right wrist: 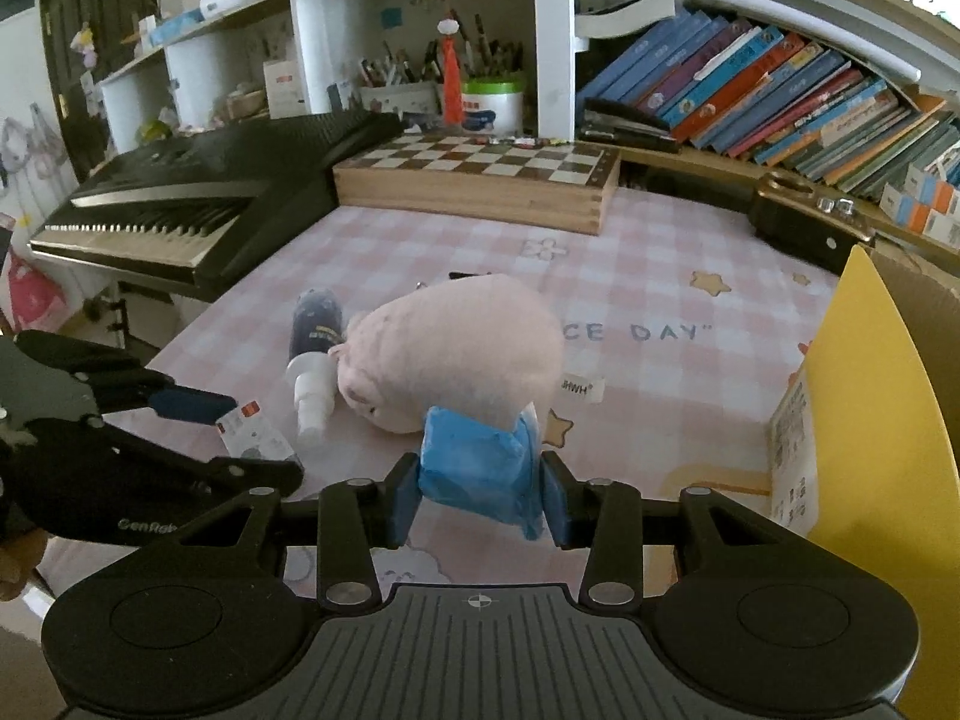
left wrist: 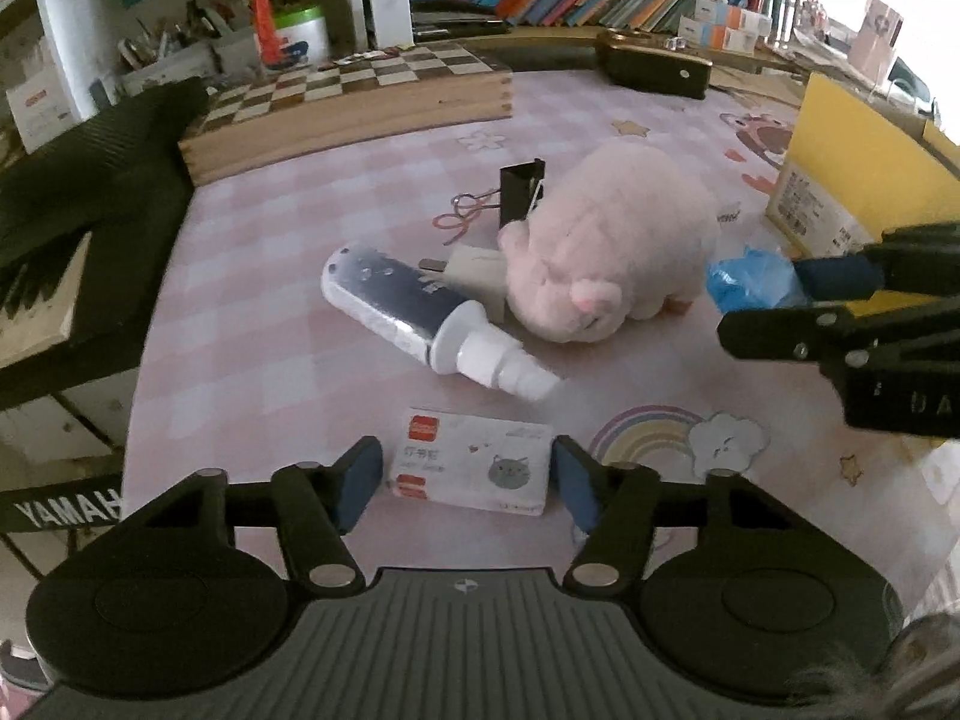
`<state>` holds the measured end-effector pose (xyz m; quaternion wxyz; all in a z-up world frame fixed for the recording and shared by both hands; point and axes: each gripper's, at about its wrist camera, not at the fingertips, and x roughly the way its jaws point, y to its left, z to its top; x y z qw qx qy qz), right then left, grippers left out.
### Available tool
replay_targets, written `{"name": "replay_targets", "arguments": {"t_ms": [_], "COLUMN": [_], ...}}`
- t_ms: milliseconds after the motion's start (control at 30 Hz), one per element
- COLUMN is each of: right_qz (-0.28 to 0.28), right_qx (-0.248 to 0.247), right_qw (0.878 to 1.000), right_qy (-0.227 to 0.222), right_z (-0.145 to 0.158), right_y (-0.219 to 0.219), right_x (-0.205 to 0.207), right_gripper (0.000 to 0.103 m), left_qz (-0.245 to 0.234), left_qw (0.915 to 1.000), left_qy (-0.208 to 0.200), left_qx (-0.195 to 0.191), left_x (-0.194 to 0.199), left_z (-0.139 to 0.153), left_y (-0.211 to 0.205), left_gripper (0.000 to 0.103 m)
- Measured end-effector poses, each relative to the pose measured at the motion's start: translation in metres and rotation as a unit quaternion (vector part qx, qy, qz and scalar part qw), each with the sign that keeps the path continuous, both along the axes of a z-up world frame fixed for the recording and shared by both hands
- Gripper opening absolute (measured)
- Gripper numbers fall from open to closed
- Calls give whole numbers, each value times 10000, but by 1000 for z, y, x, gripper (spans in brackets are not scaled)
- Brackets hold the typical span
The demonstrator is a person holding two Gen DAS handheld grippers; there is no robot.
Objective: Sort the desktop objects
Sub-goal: 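Grasp the blue sponge with the right gripper while the left grasps the white card box, then lift the sponge and card box and carry both toward the yellow box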
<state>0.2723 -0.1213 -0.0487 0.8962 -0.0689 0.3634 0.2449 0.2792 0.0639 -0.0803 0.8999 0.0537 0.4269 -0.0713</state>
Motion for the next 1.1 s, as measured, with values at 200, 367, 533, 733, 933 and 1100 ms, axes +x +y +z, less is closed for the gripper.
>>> {"name": "replay_targets", "arguments": {"t_ms": [200, 367, 533, 733, 933, 1100], "right_qz": [16, 55, -21, -103, -76, 19], "right_qx": [28, 52, 101, 232, 302, 287], "right_qw": [10000, 10000, 9999, 9996, 9992, 9991], "right_qy": [35, -38, -103, -145, -270, -310], "right_z": [2, 9, 18, 39, 62, 68], "right_y": [1, 1, -2, -10, -15, -13], "right_x": [-2, -9, -17, -32, -57, -78], "right_gripper": [41, 41, 41, 41, 41, 41], "left_qz": [211, 516, 574, 870, 1013, 975], "left_qw": [9997, 9973, 9947, 9873, 9784, 9760], "left_qy": [-32, -390, -674, -932, -1210, -1298], "left_qx": [-90, -343, -517, -943, -1336, -1454], "left_x": [-5, -21, -40, -69, -103, -127], "left_z": [3, 26, 52, 81, 100, 104], "left_y": [-1, -1, -3, 7, 11, 9], "left_gripper": [53, 53, 53, 53, 53, 53]}}
